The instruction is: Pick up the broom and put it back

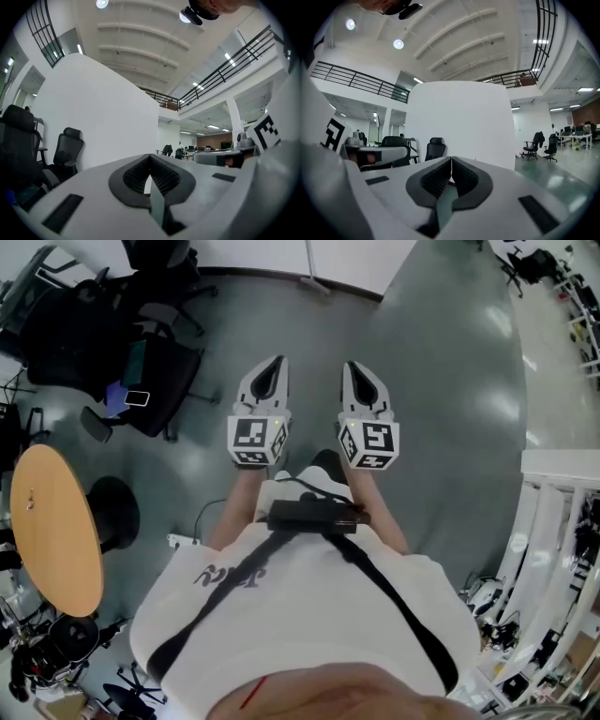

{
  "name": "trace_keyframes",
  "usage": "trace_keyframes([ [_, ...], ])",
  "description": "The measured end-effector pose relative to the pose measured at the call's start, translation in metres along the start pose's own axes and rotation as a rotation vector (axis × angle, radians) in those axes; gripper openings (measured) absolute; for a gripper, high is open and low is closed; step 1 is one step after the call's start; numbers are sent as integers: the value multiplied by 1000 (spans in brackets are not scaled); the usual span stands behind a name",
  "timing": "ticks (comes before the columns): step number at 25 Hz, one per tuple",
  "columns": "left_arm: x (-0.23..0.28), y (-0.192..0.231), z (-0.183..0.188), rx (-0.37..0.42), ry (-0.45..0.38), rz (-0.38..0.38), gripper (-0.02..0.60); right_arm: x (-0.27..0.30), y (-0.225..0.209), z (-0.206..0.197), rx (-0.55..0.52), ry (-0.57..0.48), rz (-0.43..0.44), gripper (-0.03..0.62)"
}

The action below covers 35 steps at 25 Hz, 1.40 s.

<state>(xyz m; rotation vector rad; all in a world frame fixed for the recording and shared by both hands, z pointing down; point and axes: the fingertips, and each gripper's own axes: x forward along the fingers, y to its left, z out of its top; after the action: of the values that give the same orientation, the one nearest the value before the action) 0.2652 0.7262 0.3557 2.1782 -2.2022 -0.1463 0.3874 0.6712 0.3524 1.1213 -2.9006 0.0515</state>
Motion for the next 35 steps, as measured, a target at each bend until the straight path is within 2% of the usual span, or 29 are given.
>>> trace_keyframes([
  [6,45,25,-19,8,34,47,11,49,-35,-15,-2,27,-6,8],
  [11,114,72,-24,50,30,117,11,122,-101,-29,32,19,-48,8],
  [15,188,80,0,75,13,151,11,180,-166,-2,45,-8,-62,8],
  [20,249,89,19,83,6,174,11,236,-210,20,17,-11,-41,8],
  [25,289,113,10,68,36,180,11,284,-228,10,36,25,-32,7],
  [30,330,155,-15,35,73,178,11,336,-224,-8,30,53,-24,8],
  [35,401,214,-27,27,74,120,11,412,-228,-18,26,60,-71,7],
])
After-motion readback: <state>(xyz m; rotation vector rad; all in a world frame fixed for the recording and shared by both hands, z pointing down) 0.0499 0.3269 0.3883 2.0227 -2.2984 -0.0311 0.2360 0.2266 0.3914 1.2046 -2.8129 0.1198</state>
